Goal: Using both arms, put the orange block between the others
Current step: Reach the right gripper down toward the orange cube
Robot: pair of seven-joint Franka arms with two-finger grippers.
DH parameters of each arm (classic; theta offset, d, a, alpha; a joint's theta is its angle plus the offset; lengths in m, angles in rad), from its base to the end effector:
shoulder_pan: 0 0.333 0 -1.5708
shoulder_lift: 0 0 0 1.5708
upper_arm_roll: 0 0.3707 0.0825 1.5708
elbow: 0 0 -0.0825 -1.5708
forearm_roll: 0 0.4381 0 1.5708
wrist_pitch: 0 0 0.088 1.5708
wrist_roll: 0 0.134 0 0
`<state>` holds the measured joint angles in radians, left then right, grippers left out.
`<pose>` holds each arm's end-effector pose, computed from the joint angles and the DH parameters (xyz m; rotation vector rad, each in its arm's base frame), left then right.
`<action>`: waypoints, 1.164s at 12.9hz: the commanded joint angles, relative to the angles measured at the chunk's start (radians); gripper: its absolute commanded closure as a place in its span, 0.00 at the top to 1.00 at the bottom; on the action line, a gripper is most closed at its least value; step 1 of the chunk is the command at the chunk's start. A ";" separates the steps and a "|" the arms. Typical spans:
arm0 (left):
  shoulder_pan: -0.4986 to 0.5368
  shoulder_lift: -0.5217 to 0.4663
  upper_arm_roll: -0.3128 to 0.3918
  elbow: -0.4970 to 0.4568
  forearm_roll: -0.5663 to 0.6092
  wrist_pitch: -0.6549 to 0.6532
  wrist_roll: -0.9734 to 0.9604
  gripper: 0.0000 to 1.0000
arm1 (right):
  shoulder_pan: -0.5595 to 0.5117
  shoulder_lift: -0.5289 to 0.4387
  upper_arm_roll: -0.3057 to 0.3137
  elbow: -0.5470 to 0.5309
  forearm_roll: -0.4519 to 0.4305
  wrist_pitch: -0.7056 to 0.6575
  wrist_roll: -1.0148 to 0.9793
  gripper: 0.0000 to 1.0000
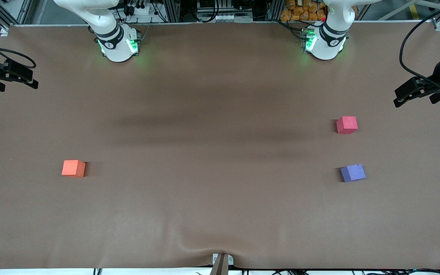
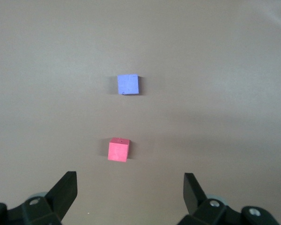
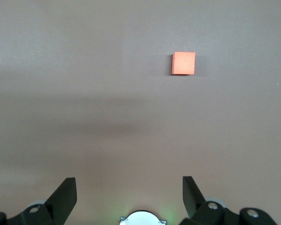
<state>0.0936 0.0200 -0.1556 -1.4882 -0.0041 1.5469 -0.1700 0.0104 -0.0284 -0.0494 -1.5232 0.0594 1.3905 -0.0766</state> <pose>0.6139 -0.0376 0.6814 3.1248 0.1688 0.0592 0.5760 -0.0142 0.6792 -3.0707 -0.0696 0.1547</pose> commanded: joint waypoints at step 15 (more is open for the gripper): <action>-0.006 -0.014 -0.030 -0.056 -0.002 -0.011 0.046 1.00 | 0.016 0.033 -0.010 -0.002 -0.003 0.016 -0.011 1.00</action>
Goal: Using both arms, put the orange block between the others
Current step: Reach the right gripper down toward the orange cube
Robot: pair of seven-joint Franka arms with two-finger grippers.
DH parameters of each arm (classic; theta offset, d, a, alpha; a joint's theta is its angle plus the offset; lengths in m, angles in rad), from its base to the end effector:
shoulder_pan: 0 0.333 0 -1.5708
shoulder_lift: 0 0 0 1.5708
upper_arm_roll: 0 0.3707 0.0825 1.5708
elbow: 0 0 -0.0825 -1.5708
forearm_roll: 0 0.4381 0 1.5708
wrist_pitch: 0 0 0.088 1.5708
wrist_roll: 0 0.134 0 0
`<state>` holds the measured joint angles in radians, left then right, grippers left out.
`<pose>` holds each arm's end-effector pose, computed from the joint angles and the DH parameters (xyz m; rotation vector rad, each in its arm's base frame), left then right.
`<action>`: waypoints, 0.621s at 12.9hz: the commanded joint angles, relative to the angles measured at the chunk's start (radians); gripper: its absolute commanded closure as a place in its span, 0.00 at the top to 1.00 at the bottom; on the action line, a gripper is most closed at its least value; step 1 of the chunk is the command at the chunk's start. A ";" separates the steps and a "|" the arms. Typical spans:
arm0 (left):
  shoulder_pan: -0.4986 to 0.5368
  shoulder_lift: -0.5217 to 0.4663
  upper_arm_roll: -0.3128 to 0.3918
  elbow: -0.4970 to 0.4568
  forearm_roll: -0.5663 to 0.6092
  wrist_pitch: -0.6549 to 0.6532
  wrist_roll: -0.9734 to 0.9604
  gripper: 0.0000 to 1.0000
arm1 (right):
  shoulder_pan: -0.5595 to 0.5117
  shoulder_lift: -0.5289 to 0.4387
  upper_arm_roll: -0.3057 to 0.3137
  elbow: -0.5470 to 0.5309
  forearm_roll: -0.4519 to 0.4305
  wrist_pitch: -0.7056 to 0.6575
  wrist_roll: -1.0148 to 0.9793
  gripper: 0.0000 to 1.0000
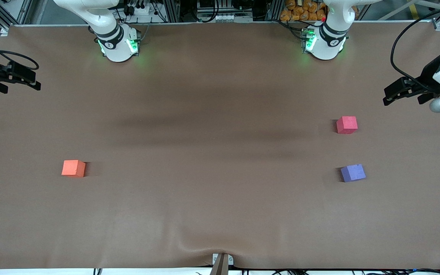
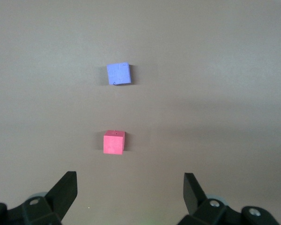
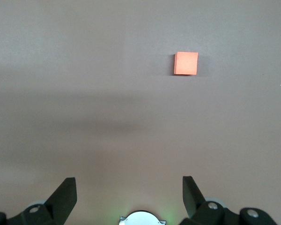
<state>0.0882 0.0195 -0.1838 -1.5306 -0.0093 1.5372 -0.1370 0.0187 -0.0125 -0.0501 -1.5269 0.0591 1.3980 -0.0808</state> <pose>0.6094 -0.0585 0.6587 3.1295 0.0644 -0.0219 0.5824 -0.0098 0.6687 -3.0697 -0.0863 0.1736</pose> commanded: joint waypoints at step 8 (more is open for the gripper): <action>-0.001 -0.006 -0.002 -0.034 0.002 0.024 0.011 1.00 | -0.006 0.124 -0.013 -0.007 -0.004 0.076 -0.007 1.00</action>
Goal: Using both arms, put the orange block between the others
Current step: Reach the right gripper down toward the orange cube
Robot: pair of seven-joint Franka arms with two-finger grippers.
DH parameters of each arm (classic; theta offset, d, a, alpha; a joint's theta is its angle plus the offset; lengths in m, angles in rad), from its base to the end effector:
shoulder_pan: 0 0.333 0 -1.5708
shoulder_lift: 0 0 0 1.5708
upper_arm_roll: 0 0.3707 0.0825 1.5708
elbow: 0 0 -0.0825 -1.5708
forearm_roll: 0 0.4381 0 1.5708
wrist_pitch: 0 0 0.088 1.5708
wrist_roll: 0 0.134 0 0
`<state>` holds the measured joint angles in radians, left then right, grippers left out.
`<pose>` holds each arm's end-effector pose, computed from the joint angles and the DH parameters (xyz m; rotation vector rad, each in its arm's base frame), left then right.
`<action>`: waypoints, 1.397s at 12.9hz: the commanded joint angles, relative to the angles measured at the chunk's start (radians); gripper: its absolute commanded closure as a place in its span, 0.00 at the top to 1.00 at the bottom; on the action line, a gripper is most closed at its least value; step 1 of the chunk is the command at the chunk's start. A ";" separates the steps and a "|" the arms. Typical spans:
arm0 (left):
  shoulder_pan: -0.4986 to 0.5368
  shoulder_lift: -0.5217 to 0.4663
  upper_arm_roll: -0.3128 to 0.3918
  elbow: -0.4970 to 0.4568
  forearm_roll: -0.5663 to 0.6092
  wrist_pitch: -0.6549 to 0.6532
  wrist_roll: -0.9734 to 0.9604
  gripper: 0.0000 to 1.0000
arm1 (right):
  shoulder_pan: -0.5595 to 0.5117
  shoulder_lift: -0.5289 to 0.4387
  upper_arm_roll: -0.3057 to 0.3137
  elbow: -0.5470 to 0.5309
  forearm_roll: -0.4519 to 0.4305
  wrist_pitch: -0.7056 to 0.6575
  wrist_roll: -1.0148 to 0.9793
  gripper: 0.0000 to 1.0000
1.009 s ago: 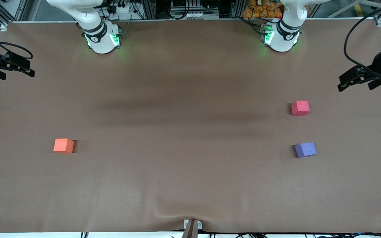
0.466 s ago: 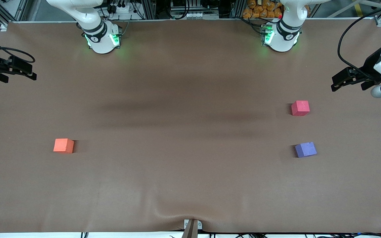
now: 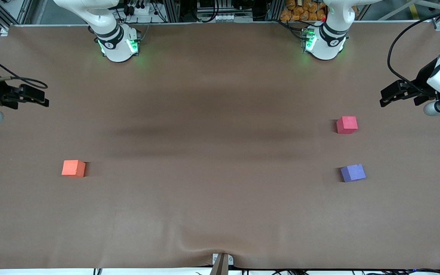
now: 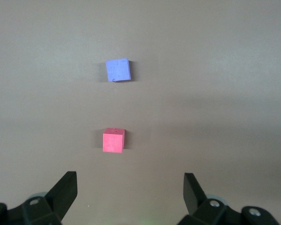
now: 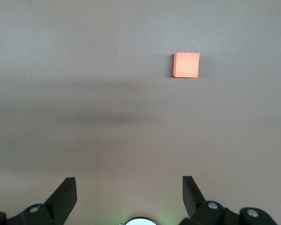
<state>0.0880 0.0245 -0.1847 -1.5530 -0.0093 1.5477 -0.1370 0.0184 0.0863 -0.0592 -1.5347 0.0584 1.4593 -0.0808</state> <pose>0.6112 -0.0591 0.6448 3.1303 0.0629 -0.0482 0.6210 -0.0154 0.6095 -3.0683 -0.0638 0.2430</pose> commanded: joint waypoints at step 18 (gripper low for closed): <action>0.002 -0.020 -0.001 -0.030 0.002 0.012 0.016 1.00 | -0.120 0.444 -0.004 -0.133 -0.002 0.567 -0.246 1.00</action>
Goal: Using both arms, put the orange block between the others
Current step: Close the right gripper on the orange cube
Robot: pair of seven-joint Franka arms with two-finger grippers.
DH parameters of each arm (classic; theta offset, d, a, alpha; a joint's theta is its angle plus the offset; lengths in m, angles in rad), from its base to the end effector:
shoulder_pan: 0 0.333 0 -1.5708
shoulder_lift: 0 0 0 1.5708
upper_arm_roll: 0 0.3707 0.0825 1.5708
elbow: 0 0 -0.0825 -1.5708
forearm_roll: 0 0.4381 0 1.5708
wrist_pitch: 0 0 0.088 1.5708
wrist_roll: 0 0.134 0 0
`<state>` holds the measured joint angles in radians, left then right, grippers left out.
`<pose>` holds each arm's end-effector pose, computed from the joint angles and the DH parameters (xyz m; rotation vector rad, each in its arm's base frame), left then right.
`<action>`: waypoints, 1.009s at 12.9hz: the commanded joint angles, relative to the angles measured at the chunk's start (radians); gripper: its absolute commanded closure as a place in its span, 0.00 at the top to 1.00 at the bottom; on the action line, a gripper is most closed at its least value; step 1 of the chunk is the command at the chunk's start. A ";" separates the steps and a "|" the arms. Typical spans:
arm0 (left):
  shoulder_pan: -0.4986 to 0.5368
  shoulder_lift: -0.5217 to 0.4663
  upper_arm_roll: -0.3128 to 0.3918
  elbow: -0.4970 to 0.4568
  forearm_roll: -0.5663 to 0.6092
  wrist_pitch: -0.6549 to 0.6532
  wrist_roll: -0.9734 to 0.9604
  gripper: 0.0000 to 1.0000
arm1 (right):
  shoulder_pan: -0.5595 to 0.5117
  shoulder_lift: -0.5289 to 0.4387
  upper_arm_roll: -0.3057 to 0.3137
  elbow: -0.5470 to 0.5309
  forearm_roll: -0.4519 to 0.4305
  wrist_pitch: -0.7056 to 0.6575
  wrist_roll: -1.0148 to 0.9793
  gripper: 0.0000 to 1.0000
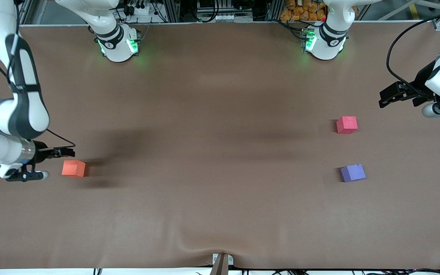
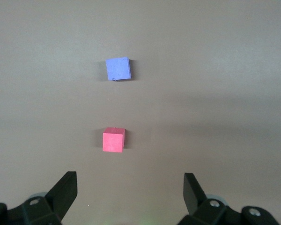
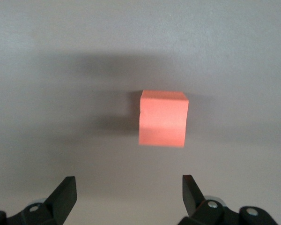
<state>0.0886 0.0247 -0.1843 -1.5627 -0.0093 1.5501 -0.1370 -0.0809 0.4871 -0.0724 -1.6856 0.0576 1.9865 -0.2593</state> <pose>0.6111 -0.0585 0.6398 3.1309 0.0646 -0.0599 0.7091 -0.0997 0.2947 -3.0735 -0.1278 0.2737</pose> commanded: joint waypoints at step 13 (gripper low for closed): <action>0.002 -0.041 -0.001 -0.008 0.000 0.024 0.011 1.00 | -0.025 0.159 0.008 0.021 -0.018 0.219 -0.075 1.00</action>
<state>0.0885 0.0159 -0.1853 -1.5679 -0.0093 1.5734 -0.1370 -0.0904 0.6173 -0.0724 -1.6834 0.0515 2.1807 -0.3244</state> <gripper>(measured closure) 0.000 0.000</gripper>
